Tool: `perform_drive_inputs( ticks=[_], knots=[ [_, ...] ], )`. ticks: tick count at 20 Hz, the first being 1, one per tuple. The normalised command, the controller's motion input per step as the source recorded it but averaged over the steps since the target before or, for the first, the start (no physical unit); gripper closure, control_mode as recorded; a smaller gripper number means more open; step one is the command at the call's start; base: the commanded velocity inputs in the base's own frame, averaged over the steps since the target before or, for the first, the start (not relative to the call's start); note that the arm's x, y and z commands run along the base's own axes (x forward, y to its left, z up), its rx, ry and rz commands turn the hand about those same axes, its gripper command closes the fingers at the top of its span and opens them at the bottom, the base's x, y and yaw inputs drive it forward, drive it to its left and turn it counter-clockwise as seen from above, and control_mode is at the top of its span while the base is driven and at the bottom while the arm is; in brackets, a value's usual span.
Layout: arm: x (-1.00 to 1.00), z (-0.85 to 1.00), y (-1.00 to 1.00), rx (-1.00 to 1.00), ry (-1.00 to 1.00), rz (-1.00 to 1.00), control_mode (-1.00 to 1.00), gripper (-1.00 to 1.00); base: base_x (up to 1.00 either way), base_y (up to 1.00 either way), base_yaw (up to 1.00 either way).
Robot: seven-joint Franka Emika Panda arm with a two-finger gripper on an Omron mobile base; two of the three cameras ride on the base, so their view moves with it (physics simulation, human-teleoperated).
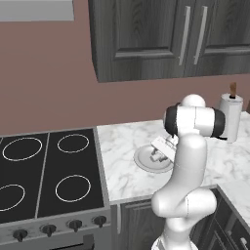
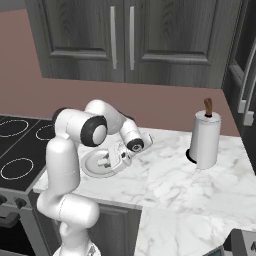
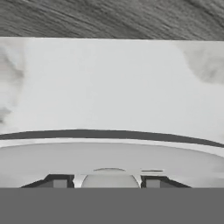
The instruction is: Pick up the marshmallow and place it in the cup of hot chocolate on the dining counter.
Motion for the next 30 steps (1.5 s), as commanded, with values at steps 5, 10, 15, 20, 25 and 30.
perform_drive_inputs(
  ticks=[5, 10, 15, 20, 25, 30],
  knots=[
    [-0.15, -0.07, 0.02, 0.0, 0.0, 0.0, -1.0, 1.0, 0.0, 0.0, 0.0],
    [-0.31, 0.0, 0.08, 0.0, -0.02, 0.0, -1.0, 1.0, 0.0, 0.0, 0.0],
    [-0.62, 0.27, 0.0, 0.0, -0.09, -0.04, -1.0, 1.0, 0.0, 0.0, 0.0],
    [-0.42, 0.67, 0.0, 0.0, -0.05, -0.07, -1.0, 1.0, 0.0, 0.0, 0.0],
    [-0.45, 0.64, -0.05, 0.0, -0.02, -0.01, -1.0, 1.0, 0.0, 0.0, 0.0],
    [-0.45, 0.87, -0.29, 0.0, -0.04, -0.01, -1.0, 1.0, 0.0, 0.0, 0.0]
  ],
)
